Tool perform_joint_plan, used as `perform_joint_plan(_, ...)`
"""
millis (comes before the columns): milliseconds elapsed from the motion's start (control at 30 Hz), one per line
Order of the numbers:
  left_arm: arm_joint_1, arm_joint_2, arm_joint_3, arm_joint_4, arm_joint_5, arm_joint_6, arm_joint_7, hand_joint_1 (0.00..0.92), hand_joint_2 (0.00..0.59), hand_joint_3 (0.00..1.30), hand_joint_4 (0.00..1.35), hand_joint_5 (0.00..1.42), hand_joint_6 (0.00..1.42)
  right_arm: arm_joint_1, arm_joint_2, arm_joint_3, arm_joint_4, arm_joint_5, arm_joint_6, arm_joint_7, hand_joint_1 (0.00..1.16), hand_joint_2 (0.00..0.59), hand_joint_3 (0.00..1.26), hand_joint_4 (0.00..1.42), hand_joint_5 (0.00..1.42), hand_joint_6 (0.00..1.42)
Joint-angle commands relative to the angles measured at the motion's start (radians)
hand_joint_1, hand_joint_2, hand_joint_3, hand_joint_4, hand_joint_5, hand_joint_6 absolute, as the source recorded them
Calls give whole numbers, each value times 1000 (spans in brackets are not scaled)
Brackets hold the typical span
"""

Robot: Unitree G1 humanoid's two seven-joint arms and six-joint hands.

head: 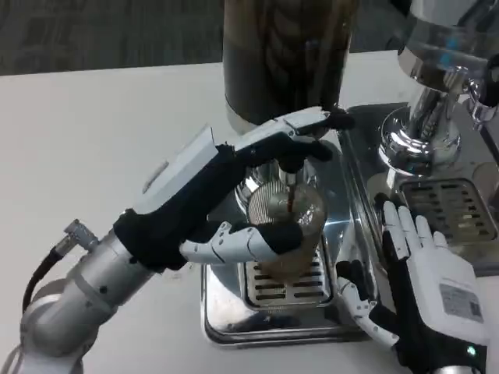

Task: Grasp the cup under the faucet to collect the drink, then remove the cup.

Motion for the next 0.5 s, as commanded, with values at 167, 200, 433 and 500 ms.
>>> perform_joint_plan(167,39,63,-23,23,155,-19,60,0,149,219,148,366,306,-8,-15,0,5,12,-12,11,276,415,0,0,0,17)
perform_joint_plan(200,39,67,-25,23,164,-20,69,0,149,219,148,366,306,-8,-16,0,5,13,-13,11,276,415,0,0,0,17)
perform_joint_plan(433,35,100,-37,9,258,-23,137,0,153,228,148,360,296,-8,-20,-11,13,63,-58,13,310,372,0,0,0,43)
perform_joint_plan(500,34,110,-42,5,282,-26,155,0,154,228,148,357,294,-9,-20,-20,18,95,-81,17,318,362,0,0,0,56)
